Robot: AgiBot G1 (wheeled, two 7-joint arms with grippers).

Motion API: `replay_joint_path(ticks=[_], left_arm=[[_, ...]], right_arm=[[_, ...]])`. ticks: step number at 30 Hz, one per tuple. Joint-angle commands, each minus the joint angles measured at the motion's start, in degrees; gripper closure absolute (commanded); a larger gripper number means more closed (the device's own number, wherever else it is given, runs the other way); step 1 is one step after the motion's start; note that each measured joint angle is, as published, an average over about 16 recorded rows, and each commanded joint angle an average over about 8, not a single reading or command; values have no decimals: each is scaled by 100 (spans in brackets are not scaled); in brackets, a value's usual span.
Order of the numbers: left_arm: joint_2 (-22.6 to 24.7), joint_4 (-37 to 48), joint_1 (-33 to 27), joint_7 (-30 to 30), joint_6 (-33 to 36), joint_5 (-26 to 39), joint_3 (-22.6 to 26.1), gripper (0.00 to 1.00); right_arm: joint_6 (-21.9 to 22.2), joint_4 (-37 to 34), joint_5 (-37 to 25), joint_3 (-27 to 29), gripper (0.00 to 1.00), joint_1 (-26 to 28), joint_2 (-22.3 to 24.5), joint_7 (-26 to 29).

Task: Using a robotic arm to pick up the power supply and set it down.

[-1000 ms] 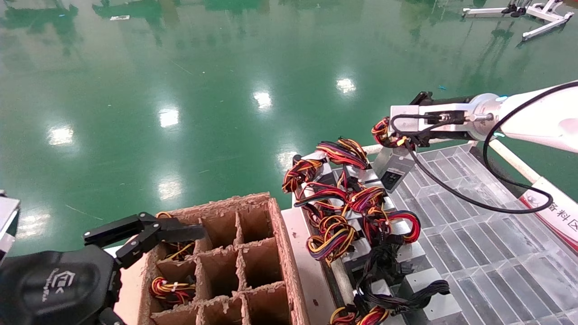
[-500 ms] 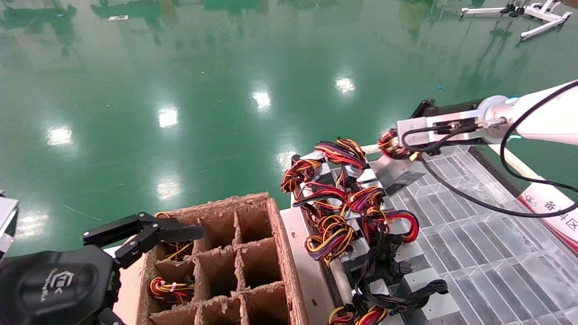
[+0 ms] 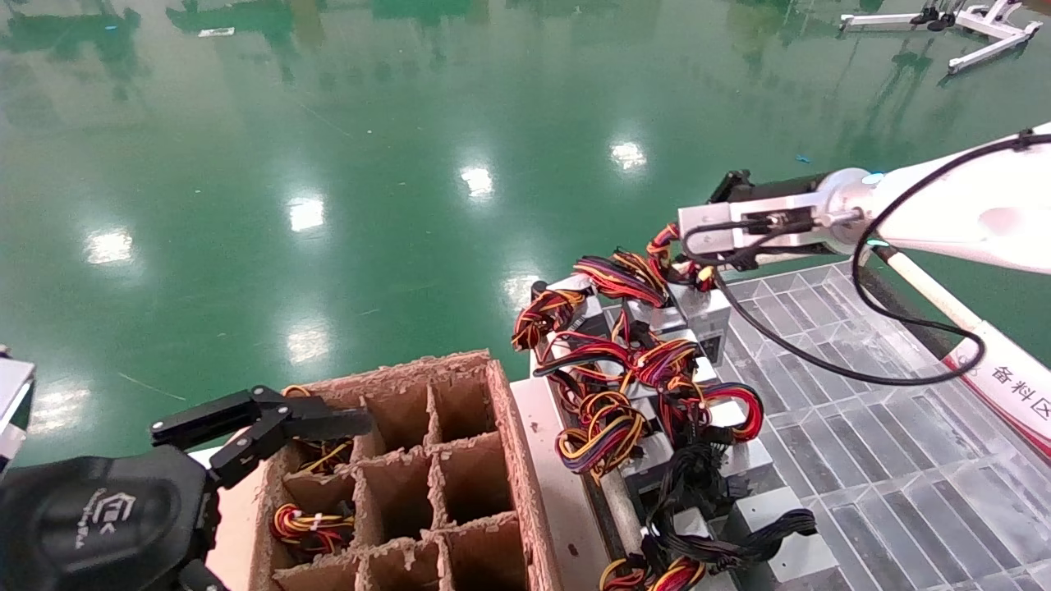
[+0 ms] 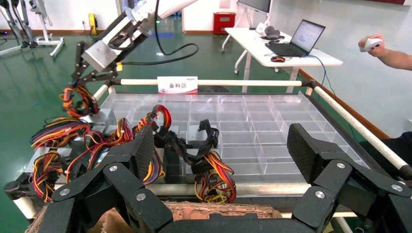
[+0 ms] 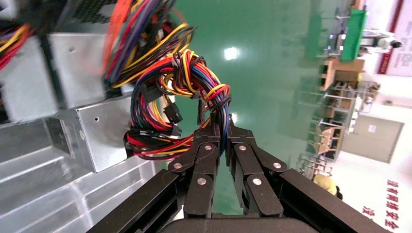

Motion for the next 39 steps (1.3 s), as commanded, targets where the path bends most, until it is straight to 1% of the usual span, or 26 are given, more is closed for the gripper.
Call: replay_joint_path(ticks=[1, 6, 7, 8, 9, 15, 16, 17, 30, 34, 39], left_arm=[[0, 0, 0, 0, 0, 0, 0, 0], [0, 0, 0, 0, 0, 0, 0, 0], [0, 0, 0, 0, 0, 0, 0, 0], [0, 0, 0, 0, 0, 0, 0, 0], [0, 0, 0, 0, 0, 0, 0, 0], [0, 1, 1, 0, -1, 0, 0, 0], [0, 2, 1, 0, -1, 0, 0, 0], [0, 2, 2, 0, -2, 0, 0, 0], [0, 2, 1, 1, -1, -1, 0, 0], [0, 2, 1, 1, -2, -1, 0, 0], [0, 3, 1, 1, -1, -1, 0, 0]], right_arm=[[115, -17, 26, 18, 100, -27, -69, 25], [298, -71, 34, 24, 100, -155, -131, 93], [325, -79, 33, 23, 99, -179, -133, 106], [350, -85, 33, 23, 95, -198, -132, 117], [370, -89, 32, 22, 86, -214, -130, 125], [459, -102, 44, 30, 12, -261, -105, 156], [466, -103, 45, 31, 4, -264, -103, 158], [474, -104, 47, 32, 0, -266, -101, 160], [428, -110, 57, 39, 0, -248, -86, 174], [277, -169, 61, 42, 0, -152, -28, 254], [-58, -322, -21, -14, 0, 82, 56, 405]])
